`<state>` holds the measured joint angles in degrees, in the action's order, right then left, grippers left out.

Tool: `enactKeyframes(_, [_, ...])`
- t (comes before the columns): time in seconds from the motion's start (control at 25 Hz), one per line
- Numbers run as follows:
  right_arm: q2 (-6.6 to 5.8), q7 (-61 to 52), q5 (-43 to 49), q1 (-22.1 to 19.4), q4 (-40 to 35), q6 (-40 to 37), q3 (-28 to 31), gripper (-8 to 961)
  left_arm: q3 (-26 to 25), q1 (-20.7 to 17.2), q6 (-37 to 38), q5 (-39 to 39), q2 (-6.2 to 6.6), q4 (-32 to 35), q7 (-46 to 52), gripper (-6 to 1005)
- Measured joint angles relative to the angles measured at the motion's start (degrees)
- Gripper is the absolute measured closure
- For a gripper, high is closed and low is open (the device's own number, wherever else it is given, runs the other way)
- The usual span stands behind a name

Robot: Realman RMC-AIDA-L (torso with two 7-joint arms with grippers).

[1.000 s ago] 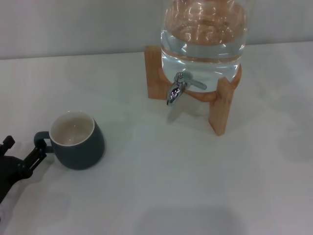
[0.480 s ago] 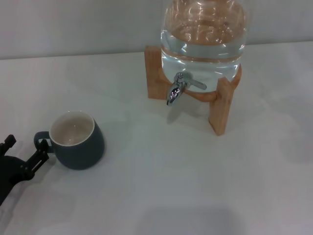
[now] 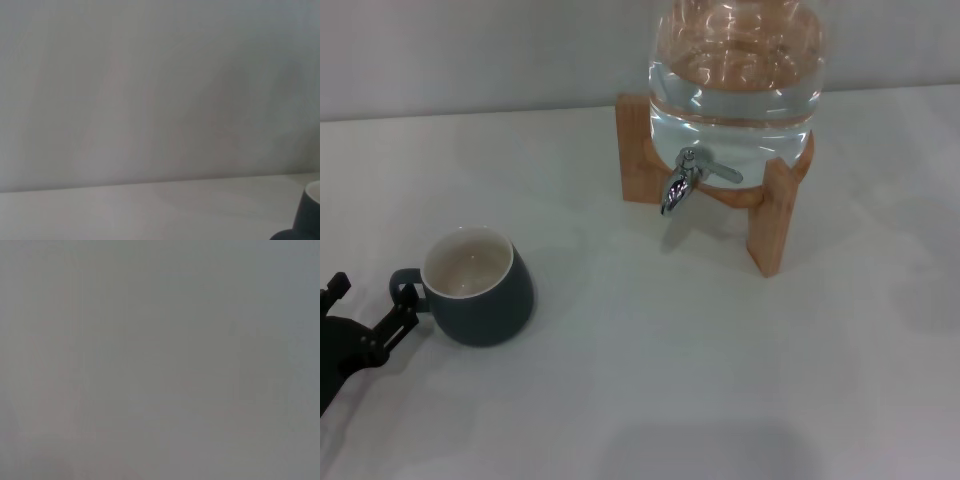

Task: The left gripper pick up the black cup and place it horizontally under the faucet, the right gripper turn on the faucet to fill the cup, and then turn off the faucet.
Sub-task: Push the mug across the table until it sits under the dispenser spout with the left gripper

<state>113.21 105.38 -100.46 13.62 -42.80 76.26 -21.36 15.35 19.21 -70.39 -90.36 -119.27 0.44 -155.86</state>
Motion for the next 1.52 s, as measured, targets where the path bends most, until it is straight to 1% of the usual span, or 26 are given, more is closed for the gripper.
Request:
enactKeyframes(0.36, [0.05, 0.0, 0.0, 0.3, 0.0, 0.0, 0.0, 109, -0.4, 0.1, 0.5, -0.7, 0.06, 1.5, 0.9, 107])
enactKeyframes(0.64, [0.13, 0.0, 0.0, 0.4, 0.0, -0.1, 0.0, 109, -0.4, 1.4, 2.2, -1.2, 0.09, 1.6, 1.9, 108])
enactKeyframes(0.92, [0.16, 0.0, 0.0, 0.4, 0.0, -0.1, 0.0, 109, -0.1, 1.8, 2.8, -1.1, 0.02, 1.4, 3.3, 109])
enactKeyframes(1.12, [0.12, 0.0, 0.0, 0.5, 0.0, -0.1, 0.0, 110, 0.1, 1.8, 2.1, 0.8, 0.03, 1.4, 3.6, 154])
enactKeyframes(1.52, [0.07, 0.0, 0.0, 0.6, 0.0, -0.2, 0.0, 110, 0.1, 1.9, 2.1, 1.4, -0.02, 1.5, 4.0, 332])
